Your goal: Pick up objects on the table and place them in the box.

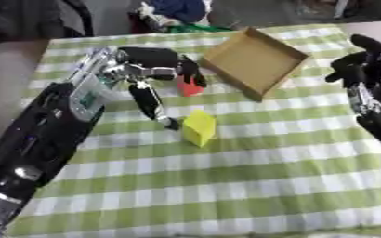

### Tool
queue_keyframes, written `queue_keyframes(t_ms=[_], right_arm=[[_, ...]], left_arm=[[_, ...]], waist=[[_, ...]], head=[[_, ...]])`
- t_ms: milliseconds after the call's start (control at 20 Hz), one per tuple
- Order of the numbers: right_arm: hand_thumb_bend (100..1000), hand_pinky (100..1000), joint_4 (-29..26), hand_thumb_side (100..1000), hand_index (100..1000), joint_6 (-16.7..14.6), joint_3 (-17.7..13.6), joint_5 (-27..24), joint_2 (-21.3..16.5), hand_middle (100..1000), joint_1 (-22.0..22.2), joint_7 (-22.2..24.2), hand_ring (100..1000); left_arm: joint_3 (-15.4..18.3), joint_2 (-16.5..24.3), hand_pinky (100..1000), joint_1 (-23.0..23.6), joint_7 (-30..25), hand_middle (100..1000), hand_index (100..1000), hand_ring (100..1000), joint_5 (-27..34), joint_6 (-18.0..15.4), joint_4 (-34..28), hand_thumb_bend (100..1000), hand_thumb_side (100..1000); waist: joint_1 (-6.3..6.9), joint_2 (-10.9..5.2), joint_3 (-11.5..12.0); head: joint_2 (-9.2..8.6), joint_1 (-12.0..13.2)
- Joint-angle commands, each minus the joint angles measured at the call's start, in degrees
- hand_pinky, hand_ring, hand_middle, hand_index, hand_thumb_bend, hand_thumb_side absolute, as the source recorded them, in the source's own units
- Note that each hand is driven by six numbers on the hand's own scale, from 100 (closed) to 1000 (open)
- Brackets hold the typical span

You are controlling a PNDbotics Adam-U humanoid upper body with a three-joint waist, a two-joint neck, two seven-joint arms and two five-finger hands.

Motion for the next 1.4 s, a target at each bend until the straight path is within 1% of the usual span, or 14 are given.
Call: queue_keyframes(t_ms=[50,350,950,1150,1200,1400], right_arm=[[100,818,-0.5,515,915,-0.1,-0.1,-0.2,-0.8,625,-0.6,0.2,593],[100,818,-0.5,515,915,-0.1,0.0,-0.3,-0.7,625,-0.6,0.4,593],[100,818,-0.4,518,915,-0.1,0.1,-0.2,-0.6,625,-0.6,0.4,593],[100,818,-0.4,518,915,-0.1,0.1,-0.2,-0.6,624,-0.6,0.5,593],[100,818,-0.4,519,916,-0.1,0.1,-0.2,-0.6,624,-0.6,0.5,593],[100,818,-0.4,519,916,-0.1,0.2,-0.2,-0.5,624,-0.6,0.5,593]], left_arm=[[-0.1,-0.2,806,-1.7,-5.1,751,865,757,-0.7,-5.5,0.6,600,231],[-0.2,-1.7,809,-2.4,-5.6,751,865,760,-2.2,-6.9,3.1,608,224],[0.2,-4.0,820,-2.6,-5.8,795,889,785,-4.9,-8.7,8.8,627,220],[0.2,-4.8,808,-2.6,-5.9,783,880,777,-5.2,-9.2,10.4,612,219],[0.2,-5.0,799,-2.6,-6.1,766,871,767,-5.3,-9.3,10.8,588,216],[0.2,-5.6,783,-2.4,-6.6,734,845,749,-5.2,-9.6,12.2,550,206]], waist=[[-0.23,-0.90,-0.2],[-0.30,-0.84,-0.3],[-0.19,-0.69,-0.6],[-0.18,-0.66,-0.8],[-0.17,-0.66,-0.8],[-0.14,-0.65,-0.9]], head=[[0.30,-0.1],[0.30,-0.1],[0.30,-0.1],[0.30,-0.1],[0.30,-0.1],[0.30,-0.1]])
